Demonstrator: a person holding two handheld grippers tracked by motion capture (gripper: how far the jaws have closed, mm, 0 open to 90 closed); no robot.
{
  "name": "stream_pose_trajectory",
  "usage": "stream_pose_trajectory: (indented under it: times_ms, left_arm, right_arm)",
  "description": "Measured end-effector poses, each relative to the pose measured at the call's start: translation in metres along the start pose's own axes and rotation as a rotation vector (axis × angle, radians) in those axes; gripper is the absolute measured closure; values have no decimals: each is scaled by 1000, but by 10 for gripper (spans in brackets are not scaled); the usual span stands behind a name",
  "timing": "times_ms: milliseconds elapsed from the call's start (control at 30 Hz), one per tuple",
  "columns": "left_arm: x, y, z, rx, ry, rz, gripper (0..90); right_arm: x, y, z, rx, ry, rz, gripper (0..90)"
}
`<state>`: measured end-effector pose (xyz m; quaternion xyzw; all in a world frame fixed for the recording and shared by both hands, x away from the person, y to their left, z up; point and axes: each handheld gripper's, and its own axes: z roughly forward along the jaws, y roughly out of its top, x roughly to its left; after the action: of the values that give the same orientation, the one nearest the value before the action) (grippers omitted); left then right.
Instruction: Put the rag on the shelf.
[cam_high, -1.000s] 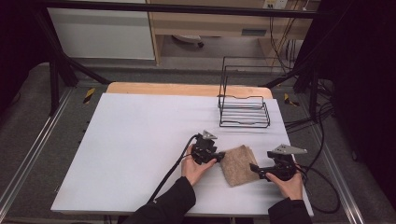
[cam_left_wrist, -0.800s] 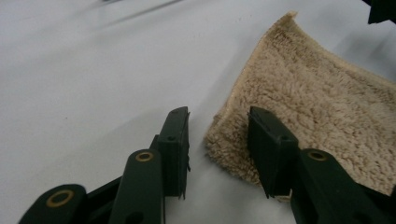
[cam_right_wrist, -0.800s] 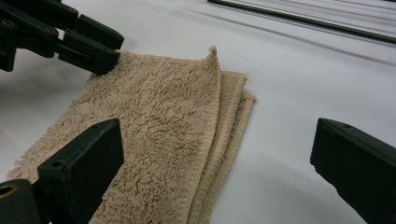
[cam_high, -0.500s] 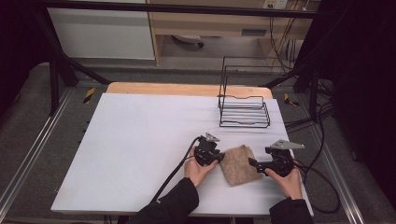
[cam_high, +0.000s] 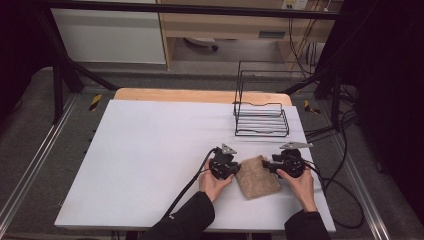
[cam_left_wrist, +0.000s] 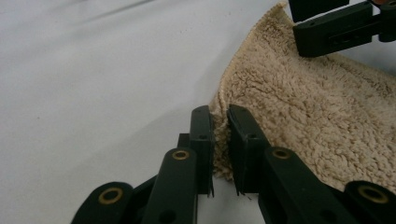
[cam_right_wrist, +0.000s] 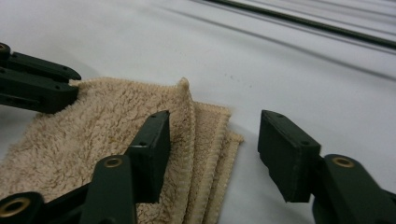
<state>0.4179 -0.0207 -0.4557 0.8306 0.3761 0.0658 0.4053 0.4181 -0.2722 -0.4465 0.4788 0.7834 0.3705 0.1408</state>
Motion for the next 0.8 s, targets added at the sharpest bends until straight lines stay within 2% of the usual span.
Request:
stream_pose_trajectory:
  times_ms: [167, 367, 800]
  left_arm:
    - [0, 0, 0, 0, -2, 16, 798]
    - [2, 0, 0, 1, -12, 13, 798]
    - [2, 0, 0, -3, -13, 14, 802]
  right_arm:
    - [0, -1, 1, 22, 11, 15, 555]
    - [1, -2, 1, 48, 26, 47, 645]
    - [0, -2, -3, 51, 75, 97, 844]
